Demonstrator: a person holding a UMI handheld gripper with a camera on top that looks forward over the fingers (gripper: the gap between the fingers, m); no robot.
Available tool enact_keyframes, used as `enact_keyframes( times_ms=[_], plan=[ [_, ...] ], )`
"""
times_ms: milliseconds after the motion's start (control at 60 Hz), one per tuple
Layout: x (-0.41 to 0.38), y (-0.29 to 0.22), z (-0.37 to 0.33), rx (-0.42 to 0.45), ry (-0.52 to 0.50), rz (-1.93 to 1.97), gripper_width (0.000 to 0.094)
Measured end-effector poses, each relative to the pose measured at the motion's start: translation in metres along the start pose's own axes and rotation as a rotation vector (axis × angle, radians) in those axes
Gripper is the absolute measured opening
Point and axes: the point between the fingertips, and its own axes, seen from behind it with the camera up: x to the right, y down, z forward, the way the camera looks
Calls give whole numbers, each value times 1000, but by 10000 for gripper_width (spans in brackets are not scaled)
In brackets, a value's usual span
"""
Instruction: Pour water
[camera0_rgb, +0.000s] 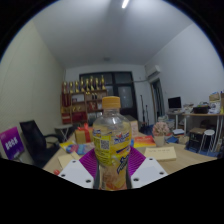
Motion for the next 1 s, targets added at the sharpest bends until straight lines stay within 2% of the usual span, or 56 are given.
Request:
enact_keyframes(
  times_ms=[83, 117, 250, 267, 317, 433, 450, 467, 550, 633, 667, 683, 733, 783, 800, 1000],
  plan=[
    [19, 35, 2, -51, -2, -13, 366],
    [29, 48, 27, -65, 7, -15, 367],
    [56, 83, 44, -90, 45, -120, 384],
    [58, 76, 46, -53, 43, -125, 378],
    [70, 72, 52, -28, 58, -140, 377],
    [83, 67, 81, -30, 69, -93, 378],
    [84, 70, 71, -31, 64, -92, 409],
    [87, 72, 66, -31, 64, -92, 402],
    [93, 71, 70, -49, 59, -106, 531],
    [85, 69, 63, -92, 73, -101, 601],
    [112, 70, 52, -108, 67, -94, 681],
    [85, 69, 52, -113, 69, -94, 712],
    [85, 65, 43, -121, 47, -105, 789],
    [107, 62, 32, -117, 27, -122, 807],
    [79, 56, 22, -117, 33, -128, 805],
    [72, 34, -62, -118, 37, -141, 798]
  ],
)
